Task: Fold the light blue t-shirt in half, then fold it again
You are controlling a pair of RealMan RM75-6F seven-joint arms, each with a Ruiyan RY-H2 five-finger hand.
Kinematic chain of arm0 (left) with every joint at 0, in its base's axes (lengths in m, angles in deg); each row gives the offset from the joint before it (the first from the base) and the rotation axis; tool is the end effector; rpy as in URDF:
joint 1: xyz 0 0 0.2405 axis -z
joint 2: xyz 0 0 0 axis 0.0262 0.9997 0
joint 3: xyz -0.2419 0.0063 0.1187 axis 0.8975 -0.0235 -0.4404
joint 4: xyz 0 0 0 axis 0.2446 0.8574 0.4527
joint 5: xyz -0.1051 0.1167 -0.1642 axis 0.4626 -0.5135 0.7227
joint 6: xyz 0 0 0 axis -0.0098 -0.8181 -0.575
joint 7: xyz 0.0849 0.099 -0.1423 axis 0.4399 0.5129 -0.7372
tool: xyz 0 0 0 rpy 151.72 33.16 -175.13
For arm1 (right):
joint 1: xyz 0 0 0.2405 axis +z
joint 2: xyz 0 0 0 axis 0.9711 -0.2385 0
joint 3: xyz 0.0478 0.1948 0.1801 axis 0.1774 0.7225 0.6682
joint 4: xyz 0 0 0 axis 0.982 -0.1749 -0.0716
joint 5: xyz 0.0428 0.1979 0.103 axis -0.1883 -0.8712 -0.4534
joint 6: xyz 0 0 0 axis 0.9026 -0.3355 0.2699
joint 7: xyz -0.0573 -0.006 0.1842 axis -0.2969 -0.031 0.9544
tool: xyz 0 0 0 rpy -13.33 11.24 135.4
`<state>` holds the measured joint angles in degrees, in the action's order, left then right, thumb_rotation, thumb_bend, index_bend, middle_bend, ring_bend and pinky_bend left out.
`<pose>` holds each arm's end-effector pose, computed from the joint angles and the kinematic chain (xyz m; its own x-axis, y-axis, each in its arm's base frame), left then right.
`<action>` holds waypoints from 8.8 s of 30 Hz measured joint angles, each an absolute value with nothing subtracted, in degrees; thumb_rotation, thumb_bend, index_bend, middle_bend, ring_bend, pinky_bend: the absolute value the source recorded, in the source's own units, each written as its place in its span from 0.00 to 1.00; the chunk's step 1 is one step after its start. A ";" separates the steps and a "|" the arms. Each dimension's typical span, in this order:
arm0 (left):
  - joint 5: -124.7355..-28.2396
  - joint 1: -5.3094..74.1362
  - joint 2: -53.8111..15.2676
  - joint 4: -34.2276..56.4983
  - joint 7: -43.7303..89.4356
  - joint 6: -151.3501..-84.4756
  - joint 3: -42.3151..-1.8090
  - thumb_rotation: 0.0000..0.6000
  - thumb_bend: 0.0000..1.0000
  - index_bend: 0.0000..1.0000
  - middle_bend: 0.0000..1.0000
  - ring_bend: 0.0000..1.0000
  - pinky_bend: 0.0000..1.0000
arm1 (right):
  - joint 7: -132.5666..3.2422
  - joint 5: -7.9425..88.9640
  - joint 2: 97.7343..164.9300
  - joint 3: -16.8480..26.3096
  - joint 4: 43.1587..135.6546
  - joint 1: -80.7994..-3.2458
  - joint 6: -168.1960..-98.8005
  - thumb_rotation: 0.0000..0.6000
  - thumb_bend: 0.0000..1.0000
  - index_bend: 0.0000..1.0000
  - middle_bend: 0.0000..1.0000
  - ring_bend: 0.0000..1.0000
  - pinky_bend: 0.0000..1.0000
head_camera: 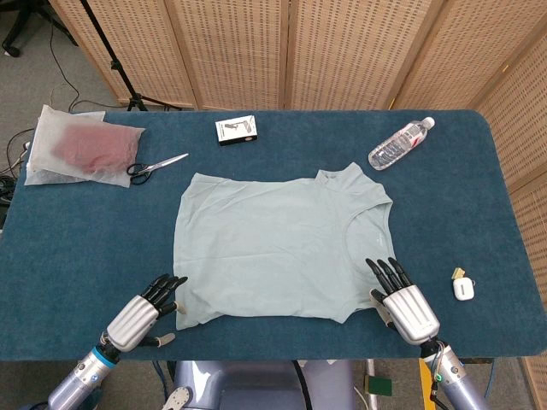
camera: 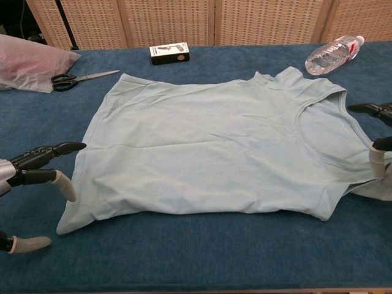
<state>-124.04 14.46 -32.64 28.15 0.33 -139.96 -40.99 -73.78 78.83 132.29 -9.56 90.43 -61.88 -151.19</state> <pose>-0.2722 0.2194 -0.0604 0.2318 0.2985 0.9259 0.8316 -0.5545 -0.0294 -0.2721 -0.2438 0.0033 0.5188 -0.0520 0.8533 -0.7785 -0.4412 0.4464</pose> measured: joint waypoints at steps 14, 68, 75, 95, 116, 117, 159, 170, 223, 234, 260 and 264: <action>-123.66 15.62 -37.50 34.98 -5.11 -141.52 -41.20 1.00 0.16 0.43 0.00 0.00 0.00 | -73.56 78.73 131.86 -9.51 90.94 -61.81 -151.27 1.00 0.56 0.68 0.00 0.00 0.00; -120.41 17.11 -39.07 37.44 -6.27 -142.42 -41.36 1.00 0.72 0.75 0.00 0.00 0.00 | -72.82 78.14 131.57 -9.22 91.19 -61.67 -151.21 1.00 0.57 0.68 0.00 0.00 0.00; -120.36 17.70 -37.60 34.73 -5.63 -141.71 -41.49 1.00 0.78 0.76 0.00 0.00 0.00 | -71.37 78.46 130.78 -9.24 91.72 -61.45 -151.49 1.00 0.60 0.68 0.00 0.00 0.00; -126.10 19.64 -28.55 25.72 -2.20 -147.14 -43.74 1.00 0.79 0.76 0.00 0.00 0.00 | -62.96 85.74 125.99 -12.50 94.00 -59.28 -153.64 1.00 0.67 0.70 0.00 0.00 0.00; -131.87 17.94 -22.30 26.72 -3.57 -153.99 -48.05 1.00 0.79 0.76 0.00 0.00 0.00 | -63.18 93.10 123.08 -18.77 96.51 -57.24 -150.33 1.00 0.67 0.71 0.00 0.00 0.00; -132.27 17.87 -22.17 26.87 -3.54 -154.19 -48.31 1.00 0.79 0.76 0.00 0.00 0.00 | -63.16 93.70 122.83 -19.24 96.74 -57.07 -150.13 1.00 0.67 0.71 0.00 0.00 0.00; -140.54 12.99 -20.20 34.31 -6.43 -162.20 -55.81 1.00 0.80 0.76 0.00 0.00 0.00 | -63.03 106.58 119.33 -29.80 95.58 -57.60 -153.19 1.00 0.67 0.72 0.00 0.00 0.00; -137.93 13.77 -20.01 32.14 -6.58 -161.44 -53.34 1.00 0.80 0.76 0.00 0.00 0.00 | -61.24 102.81 119.60 -27.81 95.36 -57.61 -152.85 1.00 0.67 0.72 0.00 0.00 0.00; -108.44 30.90 -16.34 11.19 -2.61 -122.73 -31.77 1.00 0.80 0.76 0.00 0.00 0.00 | -56.33 57.90 122.30 0.38 99.15 -37.96 -118.79 1.00 0.67 0.72 0.00 0.00 0.00; -106.19 32.58 -18.94 15.50 -3.88 -119.89 -29.68 1.00 0.80 0.76 0.00 0.00 0.00 | -55.48 53.89 124.19 2.43 94.90 -36.54 -116.61 1.00 0.67 0.72 0.00 0.00 0.00; -99.55 35.80 -27.30 24.62 1.47 -111.19 -26.76 1.00 0.71 0.00 0.00 0.00 0.00 | -54.43 49.57 130.29 2.95 83.91 -34.57 -111.20 1.00 0.67 0.72 0.00 0.00 0.00; -98.72 35.70 -27.20 24.39 2.71 -110.80 -26.45 1.00 0.55 0.00 0.00 0.00 0.00 | -54.47 49.05 131.06 3.06 82.41 -34.35 -110.62 1.00 0.67 0.72 0.00 0.00 0.00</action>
